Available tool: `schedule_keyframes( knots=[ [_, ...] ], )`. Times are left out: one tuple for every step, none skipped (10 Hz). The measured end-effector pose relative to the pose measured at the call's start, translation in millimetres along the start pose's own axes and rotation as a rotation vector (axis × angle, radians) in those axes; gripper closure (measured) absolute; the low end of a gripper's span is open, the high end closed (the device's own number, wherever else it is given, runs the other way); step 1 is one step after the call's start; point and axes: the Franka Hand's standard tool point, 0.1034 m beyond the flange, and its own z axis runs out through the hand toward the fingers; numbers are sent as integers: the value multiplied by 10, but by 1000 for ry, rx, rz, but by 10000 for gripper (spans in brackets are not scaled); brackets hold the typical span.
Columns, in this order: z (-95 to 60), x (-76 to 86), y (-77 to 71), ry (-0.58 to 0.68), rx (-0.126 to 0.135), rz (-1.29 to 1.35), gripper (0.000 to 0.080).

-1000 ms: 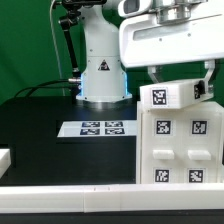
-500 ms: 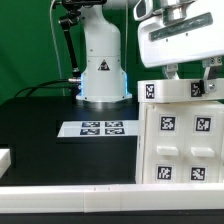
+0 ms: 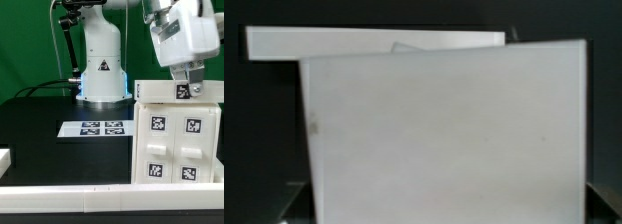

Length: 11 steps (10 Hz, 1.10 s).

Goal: Assemble cabinet

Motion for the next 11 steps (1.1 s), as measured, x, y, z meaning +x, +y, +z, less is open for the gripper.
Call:
schedule_keyframes(
  knots=[
    [7, 13, -2, -4, 0, 71, 235],
    [10, 17, -8, -6, 0, 120, 235],
    [11, 13, -8, -7, 0, 187, 235],
    [11, 8, -7, -8, 0, 219, 235],
    [15, 2, -4, -10, 0, 221, 235],
    [11, -2, -4, -11, 0, 204, 63],
    [-32, -4, -16, -15, 5, 157, 63],
    [-86, -22, -23, -20, 12, 146, 13],
    [-143, -49, -30, -24, 21, 138, 13],
    [-199, -70, -42, -28, 29, 130, 2],
    [-258, -90, -70, -33, 39, 125, 2]
  ],
)
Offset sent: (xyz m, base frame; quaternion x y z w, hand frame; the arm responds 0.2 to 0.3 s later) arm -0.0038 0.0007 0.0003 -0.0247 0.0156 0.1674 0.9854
